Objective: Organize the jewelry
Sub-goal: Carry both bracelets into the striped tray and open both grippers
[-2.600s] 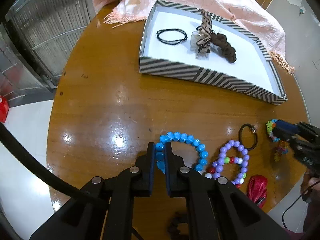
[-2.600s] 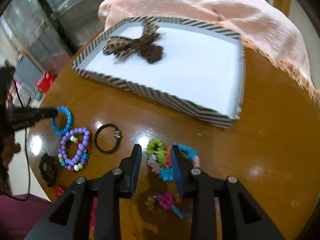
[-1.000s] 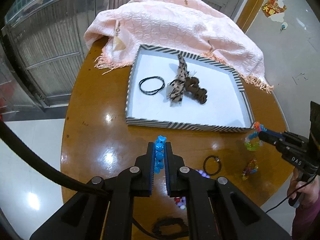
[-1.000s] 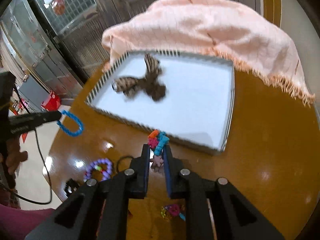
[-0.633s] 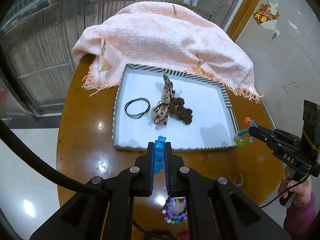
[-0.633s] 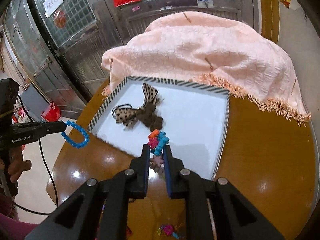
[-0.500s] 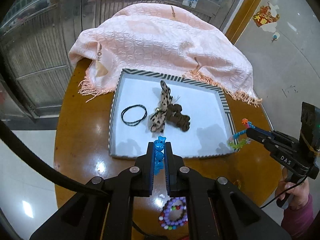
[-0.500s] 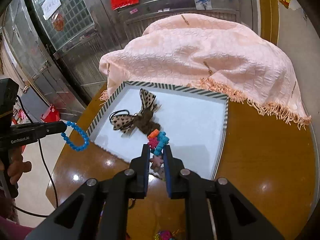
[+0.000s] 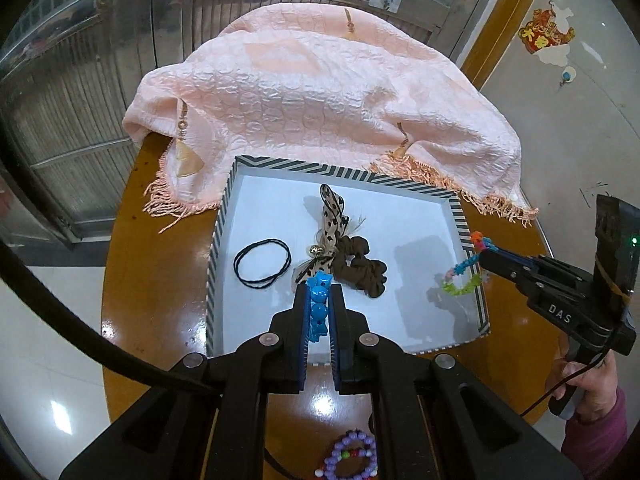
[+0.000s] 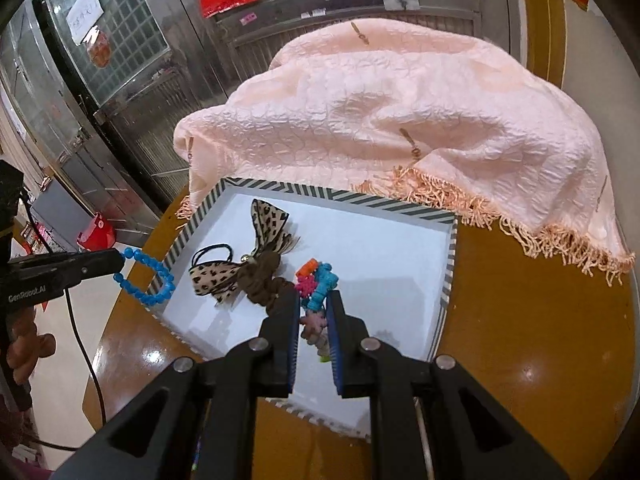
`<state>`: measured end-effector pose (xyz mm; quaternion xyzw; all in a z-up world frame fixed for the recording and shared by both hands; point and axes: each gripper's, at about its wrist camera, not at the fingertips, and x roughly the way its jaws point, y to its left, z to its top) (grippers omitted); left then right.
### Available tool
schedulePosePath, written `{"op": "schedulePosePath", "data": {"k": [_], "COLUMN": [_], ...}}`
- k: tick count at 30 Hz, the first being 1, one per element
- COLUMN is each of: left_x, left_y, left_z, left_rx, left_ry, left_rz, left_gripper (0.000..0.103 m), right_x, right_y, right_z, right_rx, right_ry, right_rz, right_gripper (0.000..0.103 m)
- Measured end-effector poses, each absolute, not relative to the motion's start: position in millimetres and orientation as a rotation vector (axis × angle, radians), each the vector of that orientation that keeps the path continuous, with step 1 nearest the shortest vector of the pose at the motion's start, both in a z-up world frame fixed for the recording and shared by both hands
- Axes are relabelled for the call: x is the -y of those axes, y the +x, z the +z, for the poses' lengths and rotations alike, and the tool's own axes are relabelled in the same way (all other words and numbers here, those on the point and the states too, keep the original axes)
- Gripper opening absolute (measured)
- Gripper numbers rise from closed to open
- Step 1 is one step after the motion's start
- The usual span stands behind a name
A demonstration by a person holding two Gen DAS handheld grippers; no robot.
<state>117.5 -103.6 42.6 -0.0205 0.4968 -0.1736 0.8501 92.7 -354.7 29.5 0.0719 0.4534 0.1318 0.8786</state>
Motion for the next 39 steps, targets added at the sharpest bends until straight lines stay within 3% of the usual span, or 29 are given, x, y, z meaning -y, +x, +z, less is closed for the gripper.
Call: {"op": "schedulePosePath", "data": {"k": [19, 30, 34, 39], "left_x": [67.6, 73.9, 71.1, 67.5], "left_y": [166.6, 174.4, 175.0, 175.6], "left_z": [-38.0, -58.1, -62.0, -64.5], "left_rx": [-1.192, -1.218, -1.228, -1.251], "left_ry": [-0.093, -0.066, -0.081, -0.113], "left_rz": [-0.166, -0.128, -0.104, -0.101], "left_gripper": [0.008, 0.008, 0.008, 0.012], "right_x": [329.9, 331.7, 331.7, 342.8], "right_y": [190.9, 232.6, 231.0, 223.3], "right_z": [-35.5, -69.0, -67.2, -58.6], "right_rx": [-1.086, -1.119, -1.112, -1.100], "right_ry": [0.162, 0.161, 0.170, 0.221], "right_rz": [0.335, 0.272, 0.271, 0.263], "right_gripper": [0.013, 0.014, 0.032, 0.033]}}
